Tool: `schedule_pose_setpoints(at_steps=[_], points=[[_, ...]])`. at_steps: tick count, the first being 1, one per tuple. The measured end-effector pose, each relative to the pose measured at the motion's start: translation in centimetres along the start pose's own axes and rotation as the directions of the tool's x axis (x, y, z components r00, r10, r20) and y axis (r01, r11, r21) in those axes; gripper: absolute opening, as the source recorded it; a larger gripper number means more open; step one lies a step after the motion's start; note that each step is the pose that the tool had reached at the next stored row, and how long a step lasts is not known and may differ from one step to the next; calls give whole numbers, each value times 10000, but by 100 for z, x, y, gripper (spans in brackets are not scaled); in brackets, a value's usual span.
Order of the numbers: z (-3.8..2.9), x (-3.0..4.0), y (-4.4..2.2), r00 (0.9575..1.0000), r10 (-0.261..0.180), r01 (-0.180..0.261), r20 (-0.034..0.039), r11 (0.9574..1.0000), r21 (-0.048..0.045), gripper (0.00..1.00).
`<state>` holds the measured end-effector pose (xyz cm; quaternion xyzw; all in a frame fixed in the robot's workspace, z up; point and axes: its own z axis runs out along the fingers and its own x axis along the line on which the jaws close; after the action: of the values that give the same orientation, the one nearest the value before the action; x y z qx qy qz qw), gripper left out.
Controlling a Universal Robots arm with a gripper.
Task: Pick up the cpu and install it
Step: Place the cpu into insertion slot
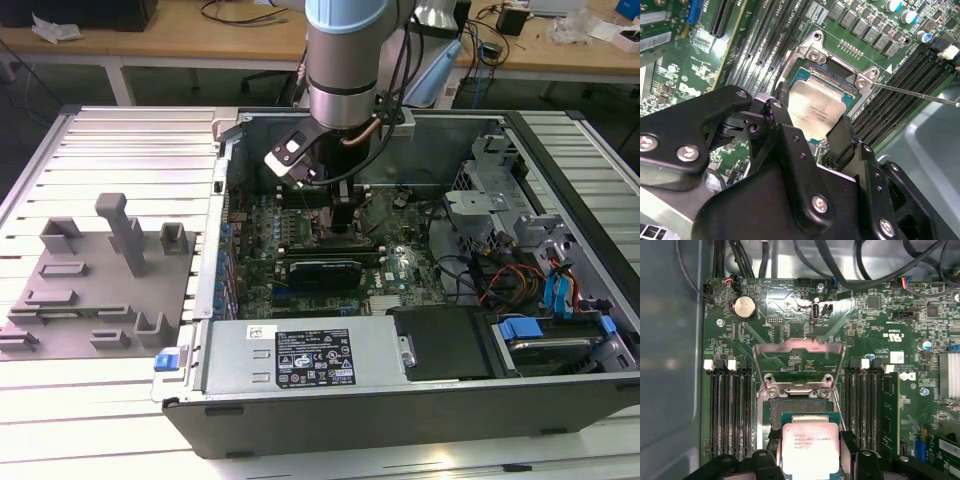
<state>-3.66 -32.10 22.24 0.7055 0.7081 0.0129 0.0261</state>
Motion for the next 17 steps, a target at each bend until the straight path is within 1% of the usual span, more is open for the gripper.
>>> schedule_pose_setpoints(at_steps=[2, 6, 14, 17], points=[[24, 13, -1, 10000, 0, 0, -1, 10000, -1, 55], [110, 38, -6, 10000, 0, 0, 0, 10000, 1, 55], [189, 54, -10, 10000, 0, 0, -4, 10000, 0, 55], [201, 54, 9, 10000, 5, -5, -3, 10000, 2, 55]])
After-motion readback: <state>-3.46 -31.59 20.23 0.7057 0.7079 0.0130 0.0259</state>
